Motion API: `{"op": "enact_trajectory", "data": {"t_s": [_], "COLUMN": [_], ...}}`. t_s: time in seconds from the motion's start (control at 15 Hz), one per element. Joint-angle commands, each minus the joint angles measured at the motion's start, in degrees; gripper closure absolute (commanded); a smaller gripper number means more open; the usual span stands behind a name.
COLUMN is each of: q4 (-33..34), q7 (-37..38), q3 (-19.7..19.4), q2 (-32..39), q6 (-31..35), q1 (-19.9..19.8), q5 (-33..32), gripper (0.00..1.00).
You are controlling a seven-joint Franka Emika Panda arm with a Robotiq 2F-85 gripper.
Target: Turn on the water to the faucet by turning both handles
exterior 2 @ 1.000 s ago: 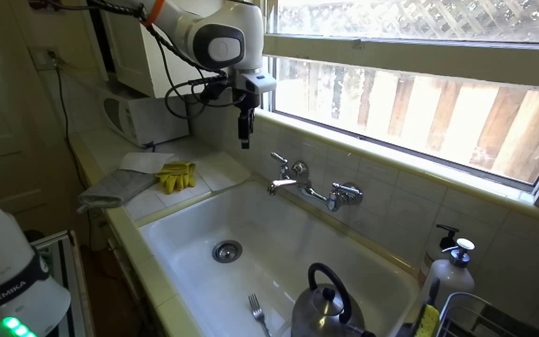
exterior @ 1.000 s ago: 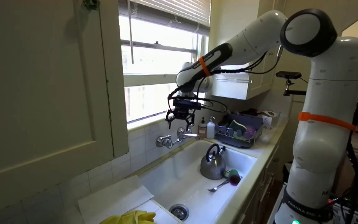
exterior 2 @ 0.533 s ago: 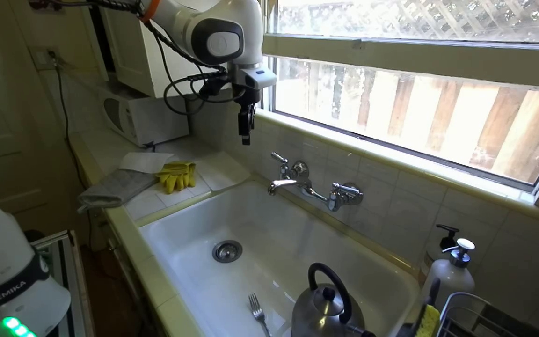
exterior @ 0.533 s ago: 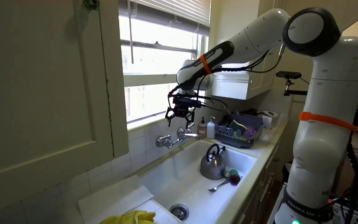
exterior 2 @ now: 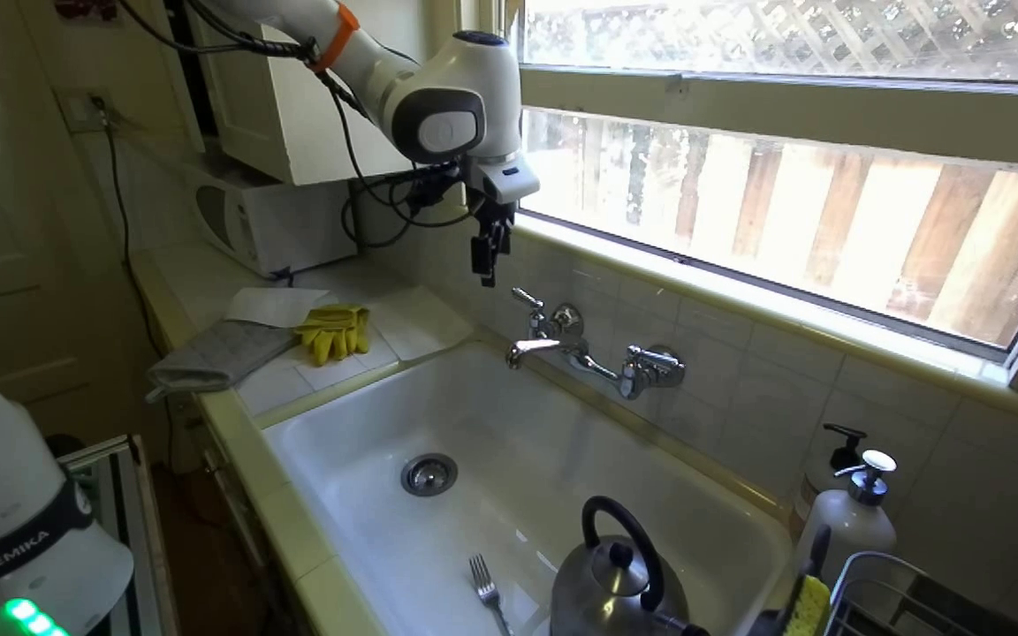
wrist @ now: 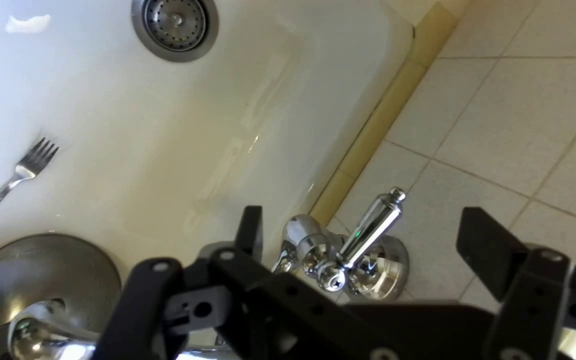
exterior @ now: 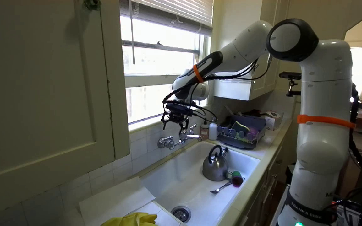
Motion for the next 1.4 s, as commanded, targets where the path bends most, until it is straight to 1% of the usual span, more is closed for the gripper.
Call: {"op": "enact_trajectory", "data": {"t_s": [0.0,0.4,0.8,0.87,0.93,1.0,1.07,1.13,1.27,1.33], "q4": [3.42,6.71,9.97,10.53,10.95,11.33,11.74,12.04,12.46,12.49], "q7": [0.85,4.02,6.48,6.90,7.03,7.25,7.39,7.42,7.35,7.35], "q3": [-0.70,-1.80,-3.05,-3.31,-3.50,-3.72,-3.91,-4.06,-4.22,-4.33], "q2": [5.52,10.89,14.89,15.39,15.84,16.23,16.63,16.92,17.21,17.25], "q6": [3.61,7.27,8.46,8.29,8.05,7.90,7.72,7.48,6.91,6.81], "q1": [1.43,3.09,4.47,4.64,4.77,4.93,5.07,5.18,5.23,5.31], "q5": [3.19,1.84,1.08,0.91,0.93,0.88,0.80,0.68,0.67,0.52], "gripper": [0.00,0.00,0.00,0.06,0.16,0.30,0.31,0.37,0.55,0.62]}}
